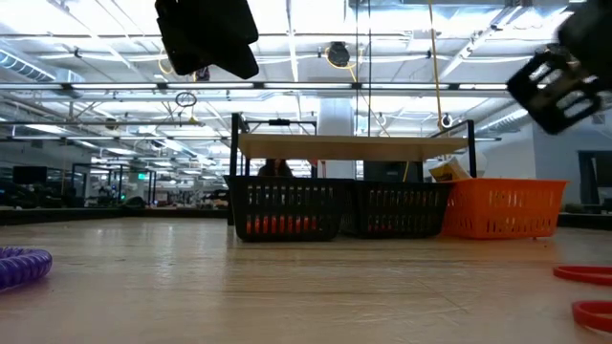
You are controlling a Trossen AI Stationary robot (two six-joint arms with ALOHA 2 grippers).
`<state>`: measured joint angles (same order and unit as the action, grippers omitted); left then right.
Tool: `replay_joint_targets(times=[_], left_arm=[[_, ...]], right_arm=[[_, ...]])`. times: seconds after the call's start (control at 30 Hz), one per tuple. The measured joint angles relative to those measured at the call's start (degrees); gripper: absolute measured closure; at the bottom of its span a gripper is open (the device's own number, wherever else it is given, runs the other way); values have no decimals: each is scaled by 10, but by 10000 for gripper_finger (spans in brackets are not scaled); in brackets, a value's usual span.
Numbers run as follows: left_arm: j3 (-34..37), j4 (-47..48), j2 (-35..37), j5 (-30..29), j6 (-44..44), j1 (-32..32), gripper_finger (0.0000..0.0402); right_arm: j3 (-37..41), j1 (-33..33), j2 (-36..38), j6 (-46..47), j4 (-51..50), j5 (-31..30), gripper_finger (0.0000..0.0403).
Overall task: Pick & Place Office Desk Supplies
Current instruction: Put the orange rubber band into the right black bin
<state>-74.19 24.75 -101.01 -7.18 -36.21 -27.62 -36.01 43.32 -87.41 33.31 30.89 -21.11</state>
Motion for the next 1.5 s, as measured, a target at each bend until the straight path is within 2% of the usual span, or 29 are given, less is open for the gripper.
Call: replay_joint_targets(times=[0.1, 0.27, 0.47, 0.67, 0.87, 1.0, 1.27, 1.5], left_arm=[[0, 0, 0, 0, 0, 0, 277], [0, -2, 0, 0, 0, 0, 277], [0, -6, 0, 0, 1, 0, 277], [0, -6, 0, 1, 1, 0, 277], [0, -6, 0, 1, 0, 0, 277], [0, -6, 0, 1, 0, 0, 277], [0, -6, 0, 3, -1, 0, 277], [0, -6, 0, 3, -1, 0, 277]], right_arm=[[0, 11, -7, 29, 10, 63, 403], [0, 24, -35, 50, -16, 63, 385], [0, 12, -57, 50, -44, 59, 320], [0, 9, -77, 42, -42, 17, 244], [-1, 9, -99, 50, -41, 2, 200], [-1, 9, -116, 44, -26, -29, 189], [-3, 4, -158, 39, -6, -38, 193], [-3, 2, -164, 33, -1, -36, 203]])
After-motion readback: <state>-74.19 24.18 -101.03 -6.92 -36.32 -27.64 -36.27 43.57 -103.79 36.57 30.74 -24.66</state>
